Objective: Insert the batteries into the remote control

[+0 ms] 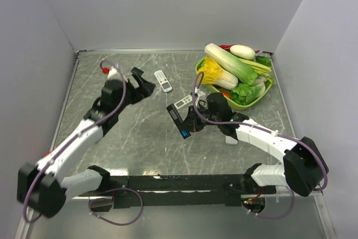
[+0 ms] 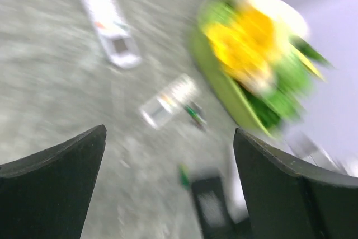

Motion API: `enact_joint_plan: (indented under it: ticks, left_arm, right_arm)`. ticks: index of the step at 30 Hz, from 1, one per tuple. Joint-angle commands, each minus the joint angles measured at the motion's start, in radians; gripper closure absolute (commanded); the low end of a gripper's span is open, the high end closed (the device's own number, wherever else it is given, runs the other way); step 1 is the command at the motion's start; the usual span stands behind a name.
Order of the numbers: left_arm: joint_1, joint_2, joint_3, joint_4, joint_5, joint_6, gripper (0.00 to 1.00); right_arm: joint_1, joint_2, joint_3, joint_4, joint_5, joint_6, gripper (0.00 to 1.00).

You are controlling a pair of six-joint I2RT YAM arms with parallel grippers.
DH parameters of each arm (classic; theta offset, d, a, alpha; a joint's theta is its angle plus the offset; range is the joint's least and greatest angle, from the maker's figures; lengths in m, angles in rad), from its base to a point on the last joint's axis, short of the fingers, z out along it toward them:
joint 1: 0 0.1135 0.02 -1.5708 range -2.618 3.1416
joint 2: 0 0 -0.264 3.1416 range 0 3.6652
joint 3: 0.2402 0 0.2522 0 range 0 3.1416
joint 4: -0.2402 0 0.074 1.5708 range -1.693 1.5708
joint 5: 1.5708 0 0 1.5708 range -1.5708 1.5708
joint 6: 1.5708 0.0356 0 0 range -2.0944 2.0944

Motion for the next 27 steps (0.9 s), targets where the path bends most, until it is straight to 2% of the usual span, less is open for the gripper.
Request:
enact_joint_plan:
  ticks: [1,3,6,10,12,17,20,21,23,27]
  left_arm:
    - [0.053,0.282,0.232,-0.272,-0.356,0.066,0.01]
    - [0.091,0.407,0.379,-0.304,-0.373,0.11,0.01]
    - [0.132,0.686,0.56,-0.321,-0.366,0.207,0.01]
    - [0.186,0.881,0.727,-0.301,-0.346,0.256,0.02]
    - [0.211,0.984,0.83,-0.308,-0.37,0.273,0.13]
    - [0.258,1.147,1.008,-0.294,-0.373,0.304,0.11]
    - [0.275,1.207,1.03,-0.204,-0.341,0.347,0.12]
    - [0.281,1.228,1.028,-0.15,-0.303,0.356,0.12]
    - [0.304,1.268,1.1,-0.18,-0.233,0.367,0.12]
    - [0.336,1.322,1.148,-0.13,-0.096,0.356,0.12]
  right_arm:
    - [-0.031,-0.066,0.003,-0.055,0.112,-0.108,1.0]
    - [-0.035,-0.07,0.0,-0.055,0.115,-0.136,1.0]
    - [-0.043,-0.078,-0.006,-0.05,0.106,-0.167,1.0]
    - [-0.048,-0.084,-0.025,-0.027,0.055,-0.18,1.0]
    - [-0.049,-0.095,-0.04,-0.025,0.041,-0.182,1.0]
    - [-0.049,-0.115,-0.062,0.007,0.015,-0.173,1.0]
    - [-0.049,-0.121,-0.066,0.008,0.003,-0.167,1.0]
    - [-0.051,-0.119,-0.066,0.007,-0.002,-0.165,1.0]
    - [-0.049,-0.119,-0.063,0.001,-0.008,-0.16,1.0]
    - [-0.051,-0.119,-0.06,-0.012,-0.017,-0.157,1.0]
